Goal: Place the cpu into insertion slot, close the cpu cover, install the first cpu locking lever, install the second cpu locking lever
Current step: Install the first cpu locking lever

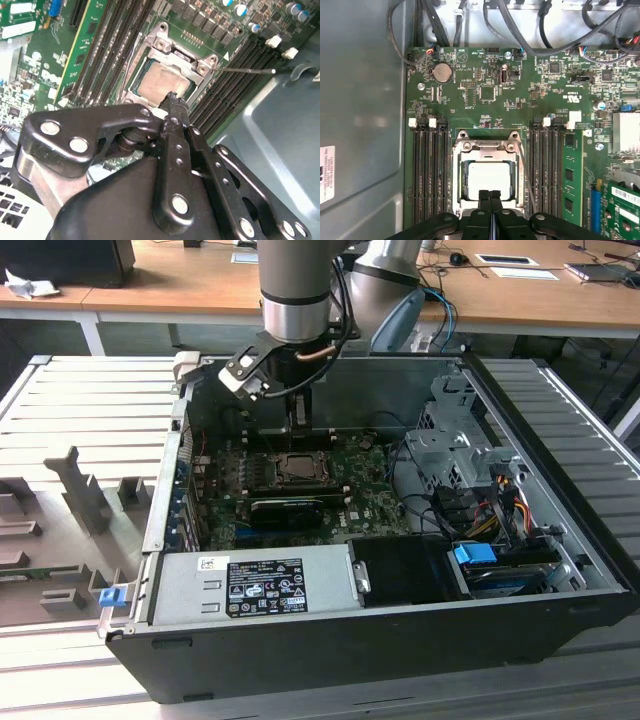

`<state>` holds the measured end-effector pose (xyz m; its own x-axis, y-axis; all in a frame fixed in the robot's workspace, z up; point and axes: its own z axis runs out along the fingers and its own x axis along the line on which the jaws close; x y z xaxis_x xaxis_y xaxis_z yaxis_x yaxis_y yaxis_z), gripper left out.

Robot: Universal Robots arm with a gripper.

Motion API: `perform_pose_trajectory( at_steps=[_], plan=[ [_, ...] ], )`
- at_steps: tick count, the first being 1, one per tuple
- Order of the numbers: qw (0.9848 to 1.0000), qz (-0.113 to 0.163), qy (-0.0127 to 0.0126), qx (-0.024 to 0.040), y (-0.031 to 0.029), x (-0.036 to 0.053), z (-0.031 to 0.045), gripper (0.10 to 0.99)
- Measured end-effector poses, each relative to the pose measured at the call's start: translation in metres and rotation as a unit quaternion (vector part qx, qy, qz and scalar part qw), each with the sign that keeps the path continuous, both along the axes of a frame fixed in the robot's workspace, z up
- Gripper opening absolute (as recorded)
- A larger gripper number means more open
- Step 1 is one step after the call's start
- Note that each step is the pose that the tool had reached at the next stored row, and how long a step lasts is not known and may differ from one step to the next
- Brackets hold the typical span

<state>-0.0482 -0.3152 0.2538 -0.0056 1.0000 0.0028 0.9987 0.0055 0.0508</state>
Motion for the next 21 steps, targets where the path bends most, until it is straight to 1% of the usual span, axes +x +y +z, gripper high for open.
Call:
perform_pose_trajectory(
  at_steps=[2,3,6,8,9,10,11,12,13,15,16,17,18,19,20,21],
  plan=[
    [1.0,0.0,0.0,-0.0031,0.0,0.0,0.0055,0.106],
    [1.0,0.0,0.0,-0.005,0.0,0.0,0.0066,0.106],
    [0.9995,0.031,-0.0002,-0.0075,0.0,0.0,0.0067,0.106],
    [0.9985,0.054,-0.0003,-0.0077,0.0,-0.0001,0.0067,0.106],
    [0.9974,0.072,-0.0005,-0.0076,0.0,0.0,0.0067,0.106],
    [0.9956,0.093,-0.0006,-0.0076,0.0,0.0,0.0067,0.106],
    [0.9943,0.106,-0.0007,-0.0076,0.0,0.0,0.0067,0.106],
    [0.9934,0.114,-0.0008,-0.0075,0.0,0.0,0.0066,0.106],
    [0.9919,0.127,-0.0009,-0.0075,0.0,0.0,0.0065,0.106],
    [0.9903,0.139,-0.0008,-0.0079,0.0,0.0,0.0065,0.106],
    [0.9894,0.145,0.0,-0.0095,0.0,0.0,0.0064,0.106],
    [0.9883,0.152,0.0001,-0.0105,-0.0001,0.0,0.0063,0.106],
    [0.9851,0.172,0.0001,-0.0109,-0.0001,0.0,0.006,0.106],
    [0.9812,0.193,-0.0002,-0.0109,0.0,0.0,0.0056,0.106],
    [0.9793,0.202,-0.0003,-0.0109,0.0001,0.0,0.0056,0.106],
    [0.9784,0.206,-0.0004,-0.0108,0.0001,0.0,0.0056,0.106]
  ],
)
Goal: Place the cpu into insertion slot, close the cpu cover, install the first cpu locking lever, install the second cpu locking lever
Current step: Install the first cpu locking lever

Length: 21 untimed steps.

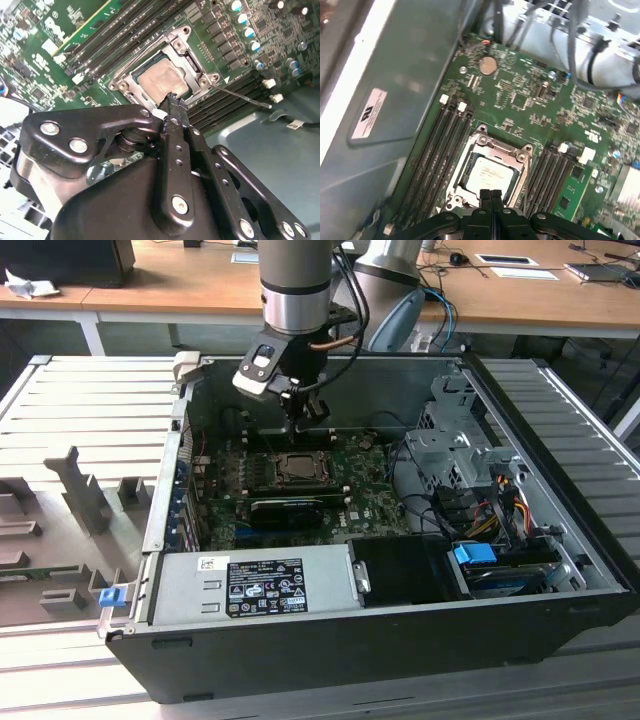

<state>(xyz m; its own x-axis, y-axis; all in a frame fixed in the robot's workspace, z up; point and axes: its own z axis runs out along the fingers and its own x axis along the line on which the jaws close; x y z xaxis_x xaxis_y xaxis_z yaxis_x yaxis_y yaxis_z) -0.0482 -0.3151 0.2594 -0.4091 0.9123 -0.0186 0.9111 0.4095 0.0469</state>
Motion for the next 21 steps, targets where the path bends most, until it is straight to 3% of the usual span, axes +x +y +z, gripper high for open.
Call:
perform_pose_trajectory(
  at_steps=[4,7,9,10,13,15,17,19,21],
  plan=[
    [0.9992,0.039,0.0,-0.0004,-0.0001,0.0,0.0001,0.106],
    [0.9964,0.084,0.0,-0.0005,-0.0001,0.0,0.0,0.106],
    [0.9928,0.12,0.0,-0.0008,-0.0001,0.0,-0.0001,0.106],
    [0.9917,0.129,0.0,-0.0008,0.0,0.0,-0.0001,0.106],
    [0.9865,0.164,-0.0001,-0.0008,-0.0001,0.0,-0.0002,0.106],
    [0.9817,0.191,0.0,-0.0009,0.0,0.0,-0.0002,0.106],
    [0.9781,0.208,0.0,-0.0009,0.0,0.0,-0.0003,0.106],
    [0.9747,0.223,-0.0001,-0.0009,-0.0001,-0.0001,-0.0003,0.106],
    [0.9727,0.232,-0.0001,-0.0009,-0.0001,-0.0006,-0.0004,0.106]
  ],
)
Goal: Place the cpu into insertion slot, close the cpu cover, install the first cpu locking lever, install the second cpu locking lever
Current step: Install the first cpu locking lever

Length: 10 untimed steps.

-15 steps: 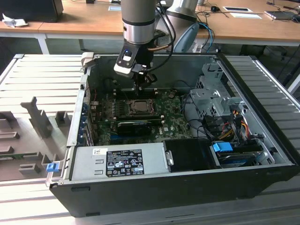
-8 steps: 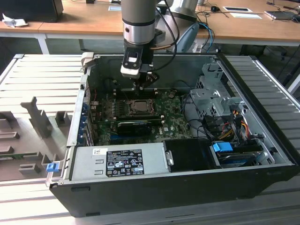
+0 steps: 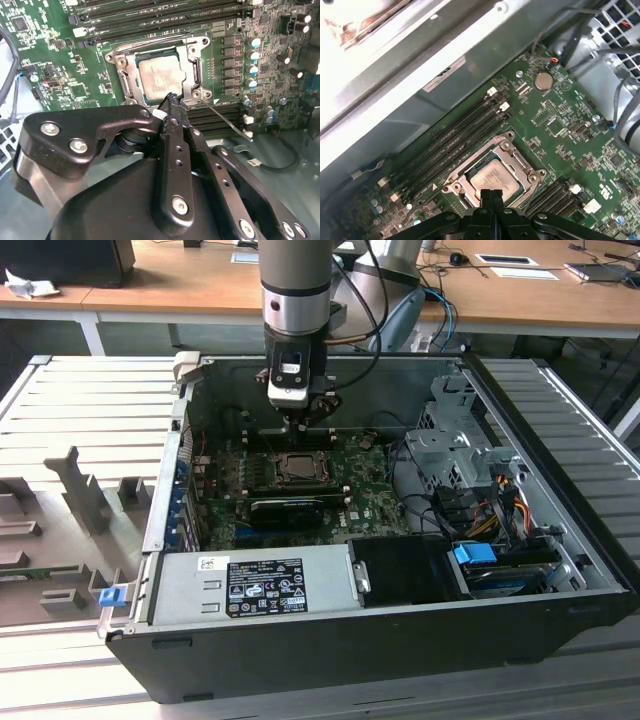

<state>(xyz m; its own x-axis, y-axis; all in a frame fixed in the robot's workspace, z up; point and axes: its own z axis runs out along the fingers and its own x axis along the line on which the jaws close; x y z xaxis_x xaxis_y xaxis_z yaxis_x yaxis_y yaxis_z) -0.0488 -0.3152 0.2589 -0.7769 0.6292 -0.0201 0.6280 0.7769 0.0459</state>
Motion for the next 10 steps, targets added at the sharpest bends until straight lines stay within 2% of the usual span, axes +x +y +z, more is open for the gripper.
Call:
perform_pose_trajectory(
  at_steps=[3,6,7,8,10],
  plan=[
    [0.9998,0.02,0.0,0.0,0.0,-0.0002,-0.0003,0.106],
    [0.9985,0.054,0.0,-0.0001,0.0,-0.0002,-0.0011,0.106],
    [0.9977,0.068,0.0001,0.0,0.0,-0.0002,-0.0014,0.106],
    [0.9958,0.092,0.0003,0.0,0.0,-0.0001,-0.0018,0.106],
    [0.9941,0.108,0.0021,0.0001,0.0001,0.0,-0.0019,0.106]
  ],
)
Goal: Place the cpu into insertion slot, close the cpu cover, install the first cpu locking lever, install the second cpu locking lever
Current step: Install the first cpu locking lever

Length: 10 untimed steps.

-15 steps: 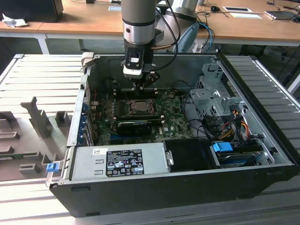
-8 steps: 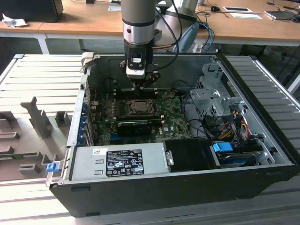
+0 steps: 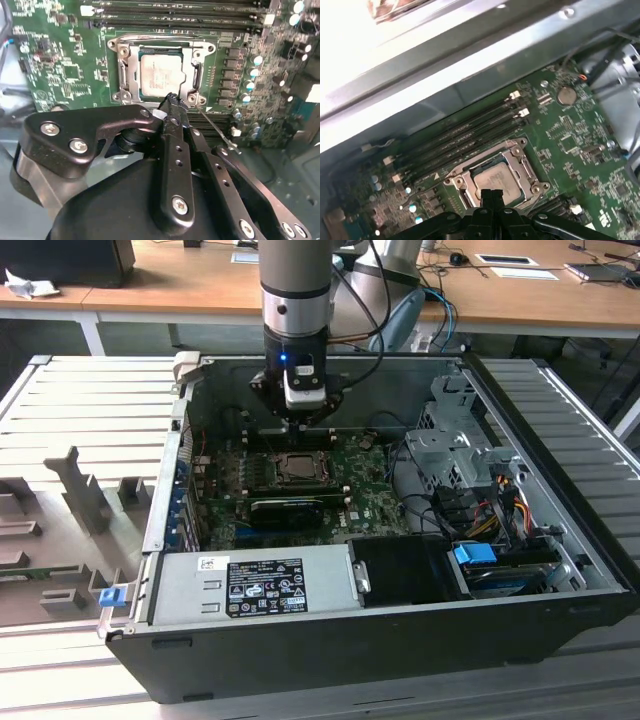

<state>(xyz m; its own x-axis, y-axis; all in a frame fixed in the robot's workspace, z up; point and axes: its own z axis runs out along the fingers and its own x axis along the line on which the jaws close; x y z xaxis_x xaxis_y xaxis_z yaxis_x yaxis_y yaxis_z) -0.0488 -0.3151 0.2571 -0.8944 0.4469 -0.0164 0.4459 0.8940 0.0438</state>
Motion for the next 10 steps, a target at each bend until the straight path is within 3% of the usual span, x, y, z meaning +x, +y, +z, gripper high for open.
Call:
perform_pose_trajectory(
  at_steps=[3,6,9,10],
  plan=[
    [0.9996,0.027,0.0027,0.0,0.0,0.0002,0.0,0.106],
    [0.9983,0.058,0.003,-0.0001,0.0,0.0002,-0.0002,0.106],
    [0.9956,0.094,0.003,-0.0002,0.0,0.0003,-0.0004,0.106],
    [0.9934,0.114,0.0029,-0.0002,0.0,0.0003,-0.0005,0.106]
  ],
)
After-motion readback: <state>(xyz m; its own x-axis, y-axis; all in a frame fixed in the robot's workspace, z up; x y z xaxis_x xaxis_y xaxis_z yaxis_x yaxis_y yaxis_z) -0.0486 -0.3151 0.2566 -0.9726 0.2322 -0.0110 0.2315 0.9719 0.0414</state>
